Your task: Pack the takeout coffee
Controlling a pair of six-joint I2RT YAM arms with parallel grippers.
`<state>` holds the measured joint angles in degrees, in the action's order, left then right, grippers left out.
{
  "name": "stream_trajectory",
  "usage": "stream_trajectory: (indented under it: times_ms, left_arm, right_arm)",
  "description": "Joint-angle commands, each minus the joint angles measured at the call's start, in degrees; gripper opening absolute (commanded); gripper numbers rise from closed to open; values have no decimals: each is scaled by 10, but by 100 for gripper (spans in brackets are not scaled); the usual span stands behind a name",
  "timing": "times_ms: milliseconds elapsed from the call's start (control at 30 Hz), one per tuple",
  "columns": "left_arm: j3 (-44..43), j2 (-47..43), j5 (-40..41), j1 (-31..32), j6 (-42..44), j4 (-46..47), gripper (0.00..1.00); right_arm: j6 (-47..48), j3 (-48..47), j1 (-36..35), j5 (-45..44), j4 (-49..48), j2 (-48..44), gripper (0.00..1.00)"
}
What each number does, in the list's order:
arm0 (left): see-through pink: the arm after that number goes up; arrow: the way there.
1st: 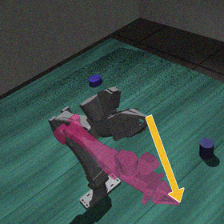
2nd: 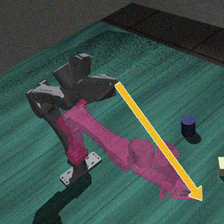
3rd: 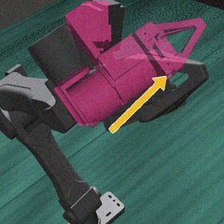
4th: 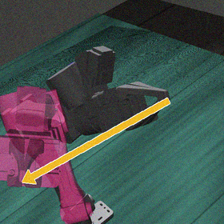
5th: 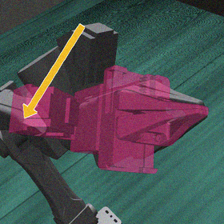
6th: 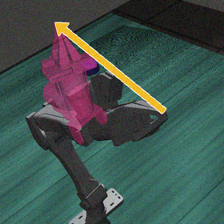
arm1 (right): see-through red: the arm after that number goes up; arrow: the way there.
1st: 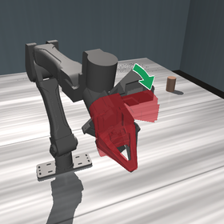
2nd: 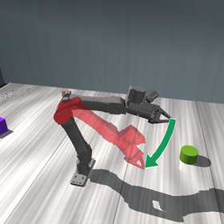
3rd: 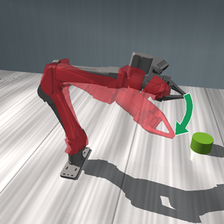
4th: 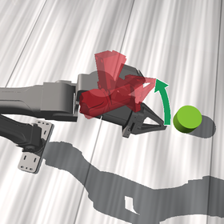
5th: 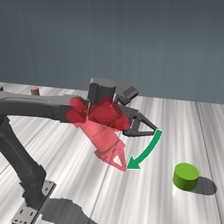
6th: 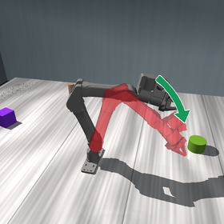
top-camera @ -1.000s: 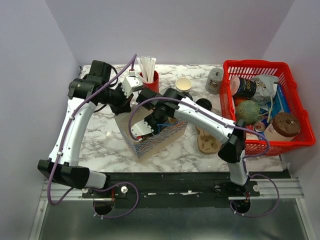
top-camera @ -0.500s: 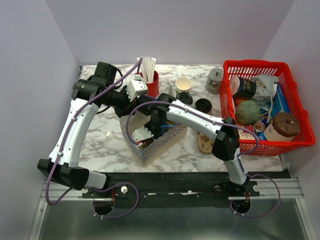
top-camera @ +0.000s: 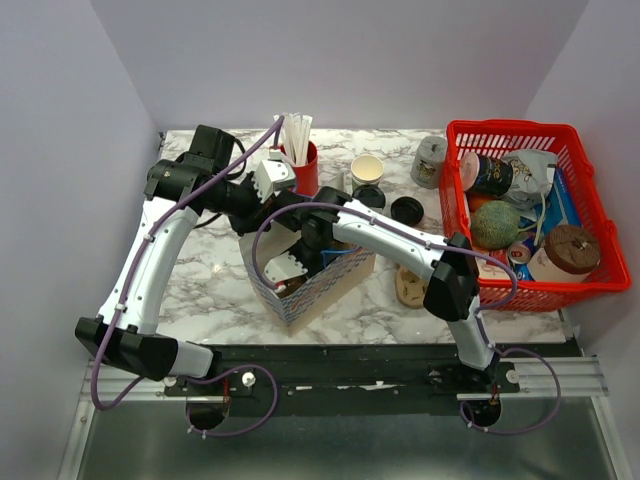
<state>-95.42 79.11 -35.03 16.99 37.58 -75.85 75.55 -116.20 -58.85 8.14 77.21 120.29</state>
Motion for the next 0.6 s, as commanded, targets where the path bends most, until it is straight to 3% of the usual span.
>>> stream_trajectory:
  times_ms: [0,33,100,133,200,233,567]
  left_arm:
    - [8,-19,-19,4,-41,43,13]
    - [9,-23,-18,4,-48,55,23]
    - [15,-27,-17,4,-73,68,29]
    - [18,-33,-17,4,-83,84,38]
    - [23,-37,-16,4,-101,96,43]
    - [23,-40,-17,4,-113,104,47]
    - [54,-52,-7,4,-118,111,59]
  right_arm:
    - [-13,-16,-2,-4,75,-15,64]
    - [-15,-17,-1,-5,73,-24,65]
    - [-22,-17,0,-12,64,-37,66]
    - [-24,-17,0,-15,60,-51,69]
    - [-33,-20,2,-11,47,-66,70]
    - [-37,-20,3,-9,42,-76,76]
    - [-91,46,8,13,-86,-203,81]
